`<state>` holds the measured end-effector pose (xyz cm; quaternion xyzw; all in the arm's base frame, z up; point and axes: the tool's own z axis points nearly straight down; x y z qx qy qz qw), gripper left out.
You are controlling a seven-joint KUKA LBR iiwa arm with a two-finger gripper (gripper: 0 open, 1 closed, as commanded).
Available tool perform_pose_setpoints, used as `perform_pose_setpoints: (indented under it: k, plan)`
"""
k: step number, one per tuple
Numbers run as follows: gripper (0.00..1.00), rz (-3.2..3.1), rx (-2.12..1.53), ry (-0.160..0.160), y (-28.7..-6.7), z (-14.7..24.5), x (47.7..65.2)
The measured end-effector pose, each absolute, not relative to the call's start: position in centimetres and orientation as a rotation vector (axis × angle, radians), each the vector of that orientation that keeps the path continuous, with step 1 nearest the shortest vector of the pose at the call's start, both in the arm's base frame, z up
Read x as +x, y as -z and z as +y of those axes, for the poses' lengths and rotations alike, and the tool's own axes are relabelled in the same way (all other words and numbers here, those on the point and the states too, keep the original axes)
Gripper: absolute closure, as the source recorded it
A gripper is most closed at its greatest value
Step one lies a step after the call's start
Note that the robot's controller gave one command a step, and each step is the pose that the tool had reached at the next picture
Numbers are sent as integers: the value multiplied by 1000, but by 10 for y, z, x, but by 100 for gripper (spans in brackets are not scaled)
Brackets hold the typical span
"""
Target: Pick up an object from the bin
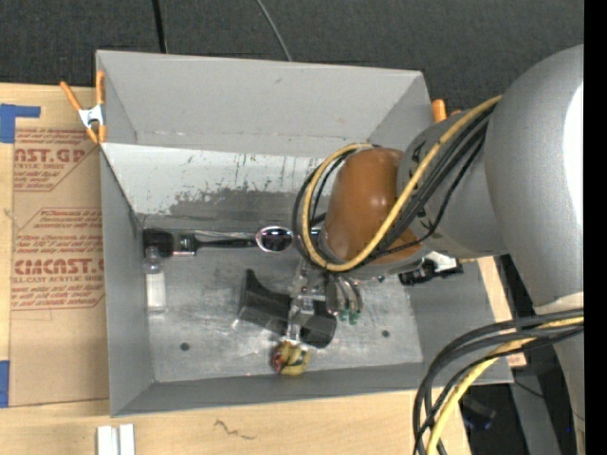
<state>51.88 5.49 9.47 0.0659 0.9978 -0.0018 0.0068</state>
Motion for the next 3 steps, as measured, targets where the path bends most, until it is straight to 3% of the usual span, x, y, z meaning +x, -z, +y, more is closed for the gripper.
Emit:
perform_pose_setpoints:
  k: [3]
  plan:
    - [100, 3121, 206, 6, -95, 55, 519]
